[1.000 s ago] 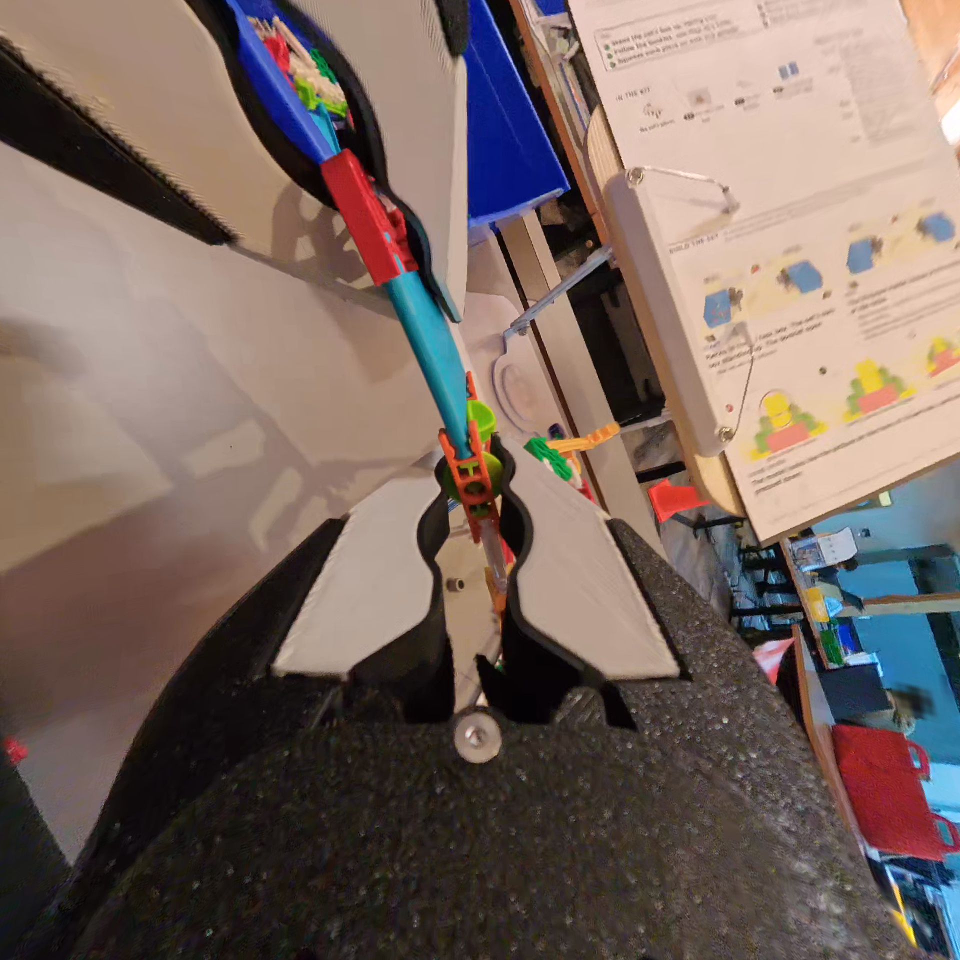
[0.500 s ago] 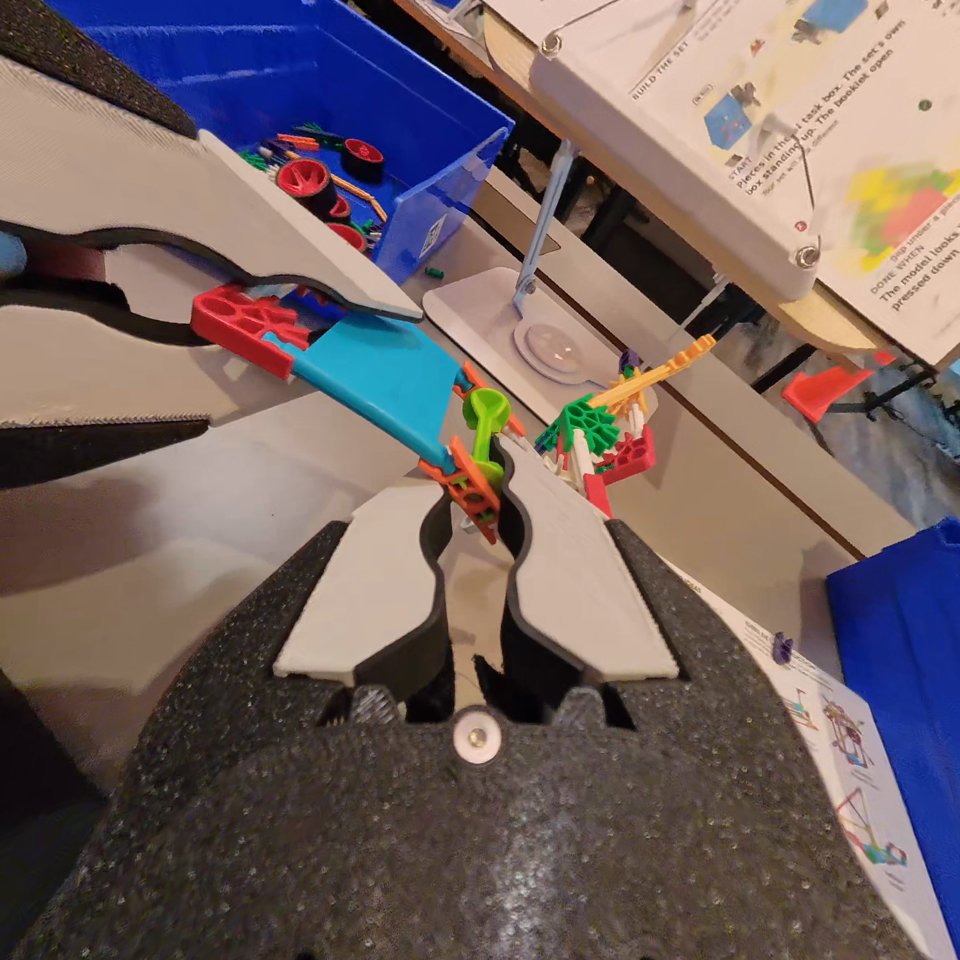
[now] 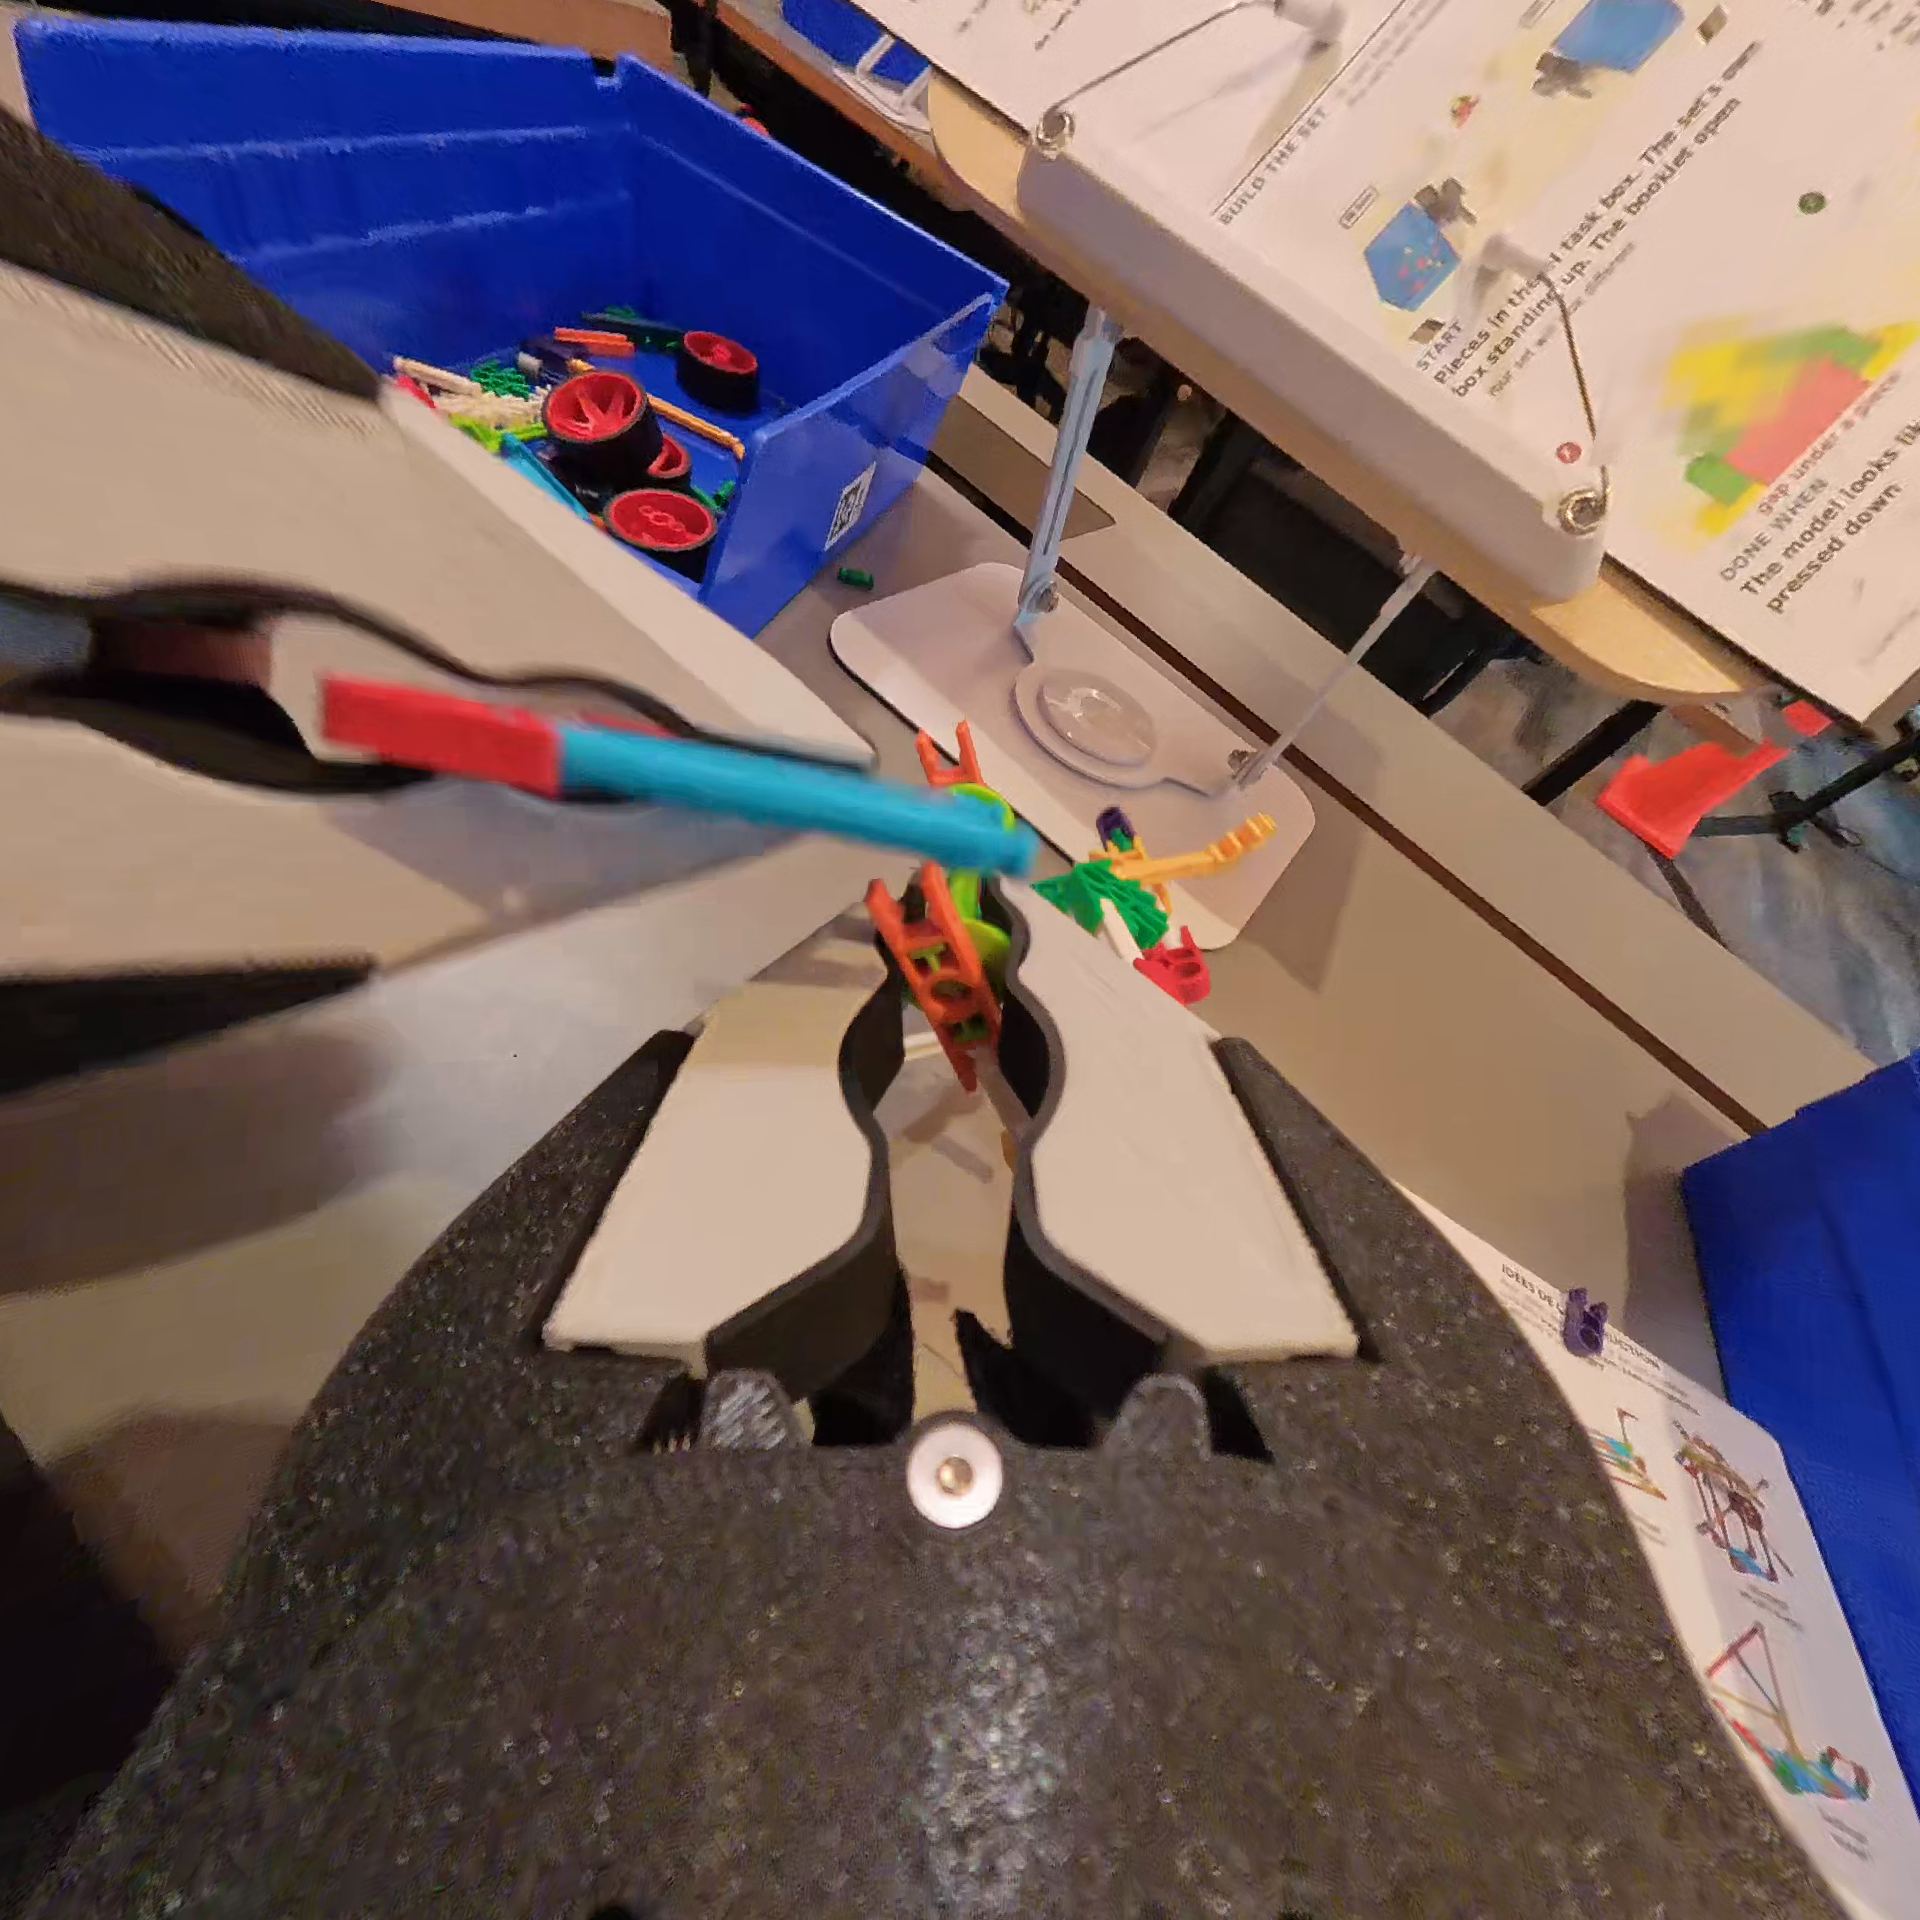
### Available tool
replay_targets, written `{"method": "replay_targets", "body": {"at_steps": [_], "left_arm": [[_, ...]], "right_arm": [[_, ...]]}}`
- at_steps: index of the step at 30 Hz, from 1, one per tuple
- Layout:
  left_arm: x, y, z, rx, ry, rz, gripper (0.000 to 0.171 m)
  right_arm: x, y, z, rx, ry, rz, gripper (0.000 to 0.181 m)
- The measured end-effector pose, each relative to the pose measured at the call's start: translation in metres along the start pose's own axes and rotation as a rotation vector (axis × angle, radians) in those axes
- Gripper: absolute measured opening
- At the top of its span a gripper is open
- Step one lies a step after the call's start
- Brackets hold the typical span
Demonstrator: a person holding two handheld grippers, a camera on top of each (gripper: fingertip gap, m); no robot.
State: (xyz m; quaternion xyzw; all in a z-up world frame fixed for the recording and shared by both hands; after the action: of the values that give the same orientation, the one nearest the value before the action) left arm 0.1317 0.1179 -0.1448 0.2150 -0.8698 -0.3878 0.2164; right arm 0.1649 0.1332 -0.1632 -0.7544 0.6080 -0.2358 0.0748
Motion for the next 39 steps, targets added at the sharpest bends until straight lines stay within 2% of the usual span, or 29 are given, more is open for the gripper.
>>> {"method": "replay_targets", "body": {"at_steps": [4,8,10,11,15,17,18,21,24,27,29,30,33,36,39], "left_arm": [[0.010,0.006,0.003,0.162,-0.084,0.108,0.000],[0.021,0.018,0.001,0.442,-0.249,0.283,0.000],[0.024,0.025,0.008,0.564,-0.284,0.344,0.000],[0.026,0.030,0.012,0.628,-0.300,0.355,0.000],[0.030,0.021,0.026,0.875,-0.322,0.571,0.000],[0.033,0.014,0.028,0.961,-0.344,0.676,0.000],[0.035,0.015,0.028,0.981,-0.358,0.687,0.000],[0.040,0.011,0.025,0.970,-0.374,0.740,0.000],[0.042,0.006,0.025,0.932,-0.375,0.775,0.000],[0.041,0.001,0.022,0.886,-0.362,0.805,0.000],[0.042,-0.004,0.018,0.857,-0.358,0.859,0.000],[0.042,-0.007,0.015,0.832,-0.366,0.876,0.000],[0.045,-0.017,0.004,0.746,-0.368,0.935,0.000],[0.042,-0.024,0.000,0.690,-0.343,0.941,0.000],[0.040,-0.020,0.003,0.684,-0.353,0.902,0.005]], "right_arm": [[0.006,-0.008,0.004,0.003,-0.025,-0.049,0.008],[0.015,0.000,0.003,0.072,-0.070,-0.114,0.008],[0.013,0.002,0.010,0.105,-0.035,-0.119,0.009],[0.013,0.003,0.014,0.147,-0.021,-0.120,0.009],[0.016,0.024,0.029,0.339,0.027,-0.220,0.009],[0.017,0.035,0.032,0.431,0.039,-0.249,0.010],[0.022,0.043,0.032,0.440,0.040,-0.311,0.013],[0.031,0.051,0.034,0.405,0.089,-0.445,0.047],[0.044,0.049,0.022,0.290,0.070,-0.574,0.054],[0.062,0.040,-0.005,0.143,-0.033,-0.690,0.054],[0.061,0.028,-0.023,0.083,-0.102,-0.663,0.040],[0.057,0.025,-0.031,0.037,-0.120,-0.656,0.039],[0.048,0.033,-0.040,-0.058,-0.124,-0.751,0.033],[0.049,0.049,-0.043,-0.085,-0.138,-0.852,0.000],[0.046,0.046,-0.042,-0.085,-0.161,-0.828,0.000]]}}
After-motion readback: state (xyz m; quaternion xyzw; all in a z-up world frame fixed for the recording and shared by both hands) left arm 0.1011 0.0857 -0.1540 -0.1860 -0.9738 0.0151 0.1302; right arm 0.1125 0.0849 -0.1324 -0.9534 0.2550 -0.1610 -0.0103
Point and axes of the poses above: each gripper's, where its closed fingertips meet, x back along the fingers, z out of its underside, y = z × x across the jaws, the point moved 2 cm from there along x, back along the fingers, and after that the axes turned 9 degrees about z, right-handed, at the moved point
